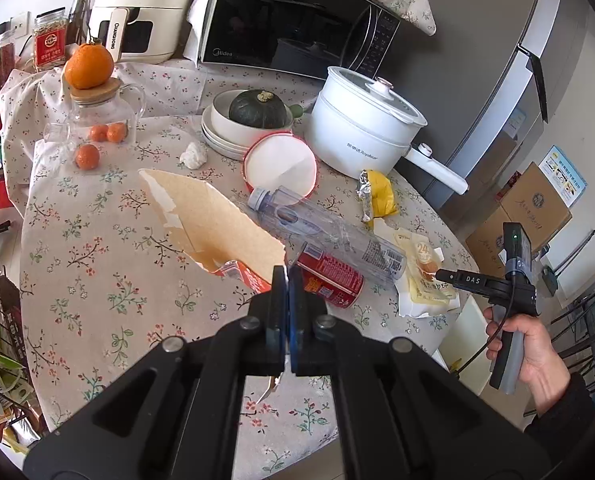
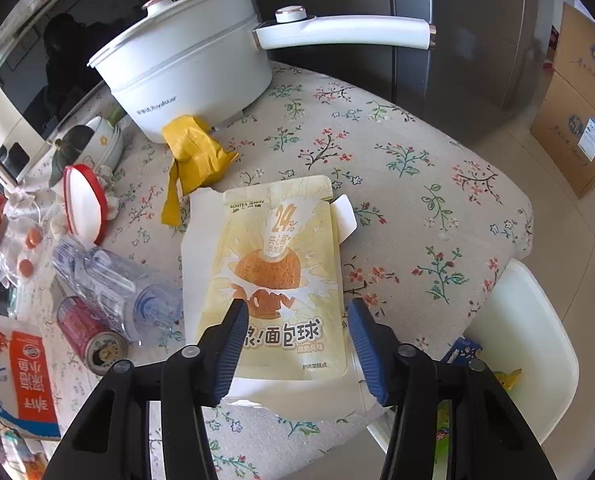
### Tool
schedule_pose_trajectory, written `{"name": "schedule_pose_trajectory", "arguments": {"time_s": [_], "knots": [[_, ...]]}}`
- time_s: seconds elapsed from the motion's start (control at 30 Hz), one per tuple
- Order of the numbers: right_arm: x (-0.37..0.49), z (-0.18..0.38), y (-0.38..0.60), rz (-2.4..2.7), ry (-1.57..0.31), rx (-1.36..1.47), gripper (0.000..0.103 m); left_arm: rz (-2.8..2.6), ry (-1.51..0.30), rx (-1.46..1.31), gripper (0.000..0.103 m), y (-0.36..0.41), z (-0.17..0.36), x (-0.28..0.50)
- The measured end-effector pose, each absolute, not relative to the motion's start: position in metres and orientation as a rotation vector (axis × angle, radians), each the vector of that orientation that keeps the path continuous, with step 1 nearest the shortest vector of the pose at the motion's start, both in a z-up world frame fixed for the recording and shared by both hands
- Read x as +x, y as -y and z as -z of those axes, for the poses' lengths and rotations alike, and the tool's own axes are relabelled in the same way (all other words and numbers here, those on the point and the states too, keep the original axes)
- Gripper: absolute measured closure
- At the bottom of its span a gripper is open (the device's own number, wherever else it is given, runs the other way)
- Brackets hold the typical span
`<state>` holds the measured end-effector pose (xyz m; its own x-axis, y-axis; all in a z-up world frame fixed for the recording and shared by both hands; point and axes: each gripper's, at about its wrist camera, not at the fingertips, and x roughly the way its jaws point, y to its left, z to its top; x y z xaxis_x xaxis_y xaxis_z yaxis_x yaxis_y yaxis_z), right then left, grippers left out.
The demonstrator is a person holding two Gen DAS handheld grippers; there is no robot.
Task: Collect trash
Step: 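Grasp the yellow bread bag with the right gripper while the left holds the paper bag, then lift the paper bag and yellow bread bag and carry both toward the bin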
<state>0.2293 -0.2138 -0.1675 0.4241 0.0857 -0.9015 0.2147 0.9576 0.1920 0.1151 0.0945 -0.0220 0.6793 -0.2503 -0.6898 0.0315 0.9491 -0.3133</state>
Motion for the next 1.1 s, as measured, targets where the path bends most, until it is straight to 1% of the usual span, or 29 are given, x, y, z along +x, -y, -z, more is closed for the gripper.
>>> {"name": "schedule_pose_trajectory", "arguments": {"time_s": [0.07, 0.13, 0.43, 0.67, 0.97, 1.07, 1.1], "knots": [[0.232, 0.177, 0.209, 0.077, -1.161, 0.260, 0.097, 0.157, -0.819, -0.290, 0.102, -0.094, 0.024, 0.116], [0.230, 0.176, 0.208, 0.074, -1.150, 0.250, 0.101, 0.157, -0.820, -0.293, 0.102, -0.093, 0.025, 0.116], [0.208, 0.120, 0.220, -0.051, -1.022, 0.369, 0.102, 0.177, -0.784, -0.297, 0.102, -0.091, 0.015, 0.111], [0.188, 0.081, 0.215, -0.102, -0.942, 0.347, 0.102, 0.223, -0.744, -0.320, 0.102, -0.078, 0.004, 0.107], [0.170, 0.064, 0.230, -0.105, -0.906, 0.355, 0.102, 0.271, -0.733, -0.295, 0.102, -0.052, -0.001, 0.106], [0.170, 0.069, 0.237, -0.080, -0.913, 0.350, 0.102, 0.285, -0.734, -0.292, 0.102, -0.046, -0.001, 0.107], [0.171, 0.076, 0.241, -0.073, -0.940, 0.380, 0.099, 0.289, -0.737, -0.289, 0.102, -0.044, -0.001, 0.107]]}}
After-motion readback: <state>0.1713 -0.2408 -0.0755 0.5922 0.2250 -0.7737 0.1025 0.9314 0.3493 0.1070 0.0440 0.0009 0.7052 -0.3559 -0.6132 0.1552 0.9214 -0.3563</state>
